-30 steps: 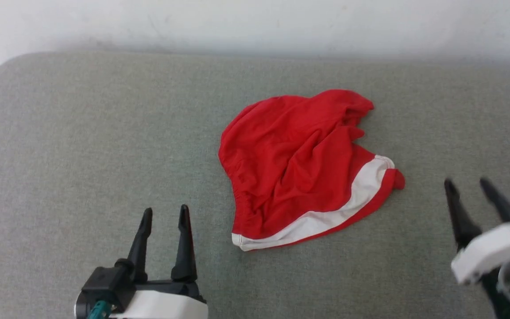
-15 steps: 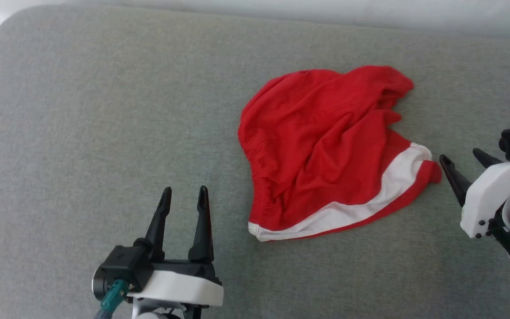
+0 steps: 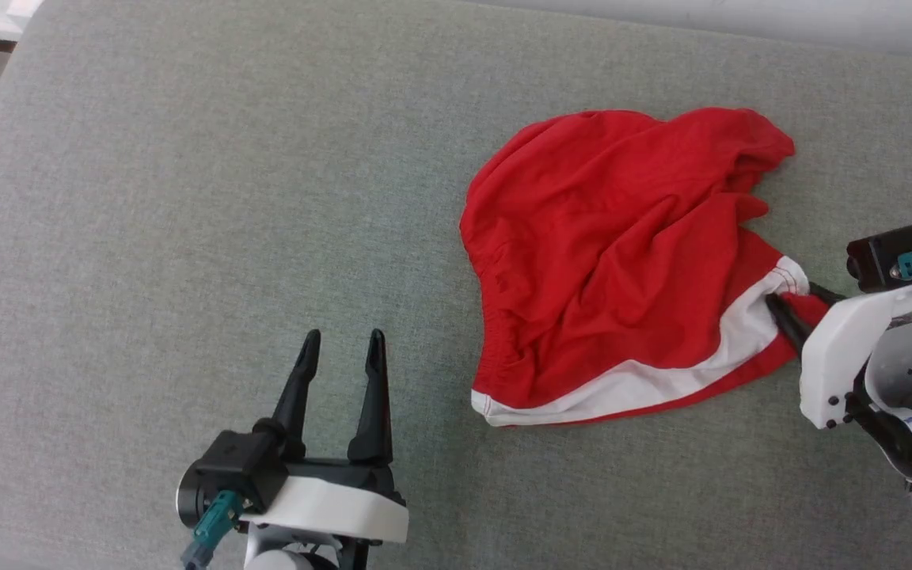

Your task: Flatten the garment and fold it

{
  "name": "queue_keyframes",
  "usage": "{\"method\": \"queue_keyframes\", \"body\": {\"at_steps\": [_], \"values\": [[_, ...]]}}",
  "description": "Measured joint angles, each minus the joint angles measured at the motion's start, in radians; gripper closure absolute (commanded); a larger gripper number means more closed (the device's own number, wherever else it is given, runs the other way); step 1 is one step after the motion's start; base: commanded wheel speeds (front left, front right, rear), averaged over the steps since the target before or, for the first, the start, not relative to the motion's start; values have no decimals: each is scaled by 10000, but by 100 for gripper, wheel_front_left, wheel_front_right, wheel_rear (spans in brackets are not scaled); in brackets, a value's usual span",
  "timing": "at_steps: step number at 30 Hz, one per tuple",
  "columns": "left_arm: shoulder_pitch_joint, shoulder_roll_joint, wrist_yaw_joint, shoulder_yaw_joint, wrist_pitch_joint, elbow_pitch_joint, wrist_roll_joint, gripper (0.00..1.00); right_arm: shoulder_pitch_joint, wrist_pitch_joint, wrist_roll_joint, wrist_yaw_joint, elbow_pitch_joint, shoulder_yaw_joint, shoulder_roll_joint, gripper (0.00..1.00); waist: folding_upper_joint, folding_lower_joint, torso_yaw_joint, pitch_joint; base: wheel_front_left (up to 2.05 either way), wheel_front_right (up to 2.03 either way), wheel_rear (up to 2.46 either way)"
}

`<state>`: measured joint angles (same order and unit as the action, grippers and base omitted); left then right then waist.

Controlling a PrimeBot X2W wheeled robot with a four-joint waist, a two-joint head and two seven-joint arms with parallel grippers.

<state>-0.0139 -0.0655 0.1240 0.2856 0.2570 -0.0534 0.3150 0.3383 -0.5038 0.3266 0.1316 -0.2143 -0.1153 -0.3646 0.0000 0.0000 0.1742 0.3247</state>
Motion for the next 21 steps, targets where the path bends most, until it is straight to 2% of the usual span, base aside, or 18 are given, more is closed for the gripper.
{"method": "queue_keyframes", "body": {"at_steps": [1, 7, 13, 18, 21], "values": [[-19, 6, 0, -10, 0, 15, 0, 0, 45, 71, 15, 0, -61, -23, 4, 100, 0, 0, 1, -5, 0, 0, 0], [-86, 31, -15, -102, 0, 105, -4, 0, 79, 593, 36, 0, -59, -90, 6, 100, 0, 0, -86, -154, 0, 0, 0], [-70, 63, -105, -121, 0, 257, -4, 0, -178, 1333, 59, 0, 982, 176, -121, 100, 0, 0, -281, -527, 0, 0, 0], [137, 71, -178, -163, 0, 378, -4, 0, -1672, 1620, 59, 0, 2080, 610, -19, 100, 0, -1, -444, -928, 0, 0, 0], [252, 75, -234, -176, 0, 410, -4, 0, -2960, 1607, 58, 0, 2568, 932, 267, 100, 0, -2, -518, -1145, 0, 0, 0]]}}
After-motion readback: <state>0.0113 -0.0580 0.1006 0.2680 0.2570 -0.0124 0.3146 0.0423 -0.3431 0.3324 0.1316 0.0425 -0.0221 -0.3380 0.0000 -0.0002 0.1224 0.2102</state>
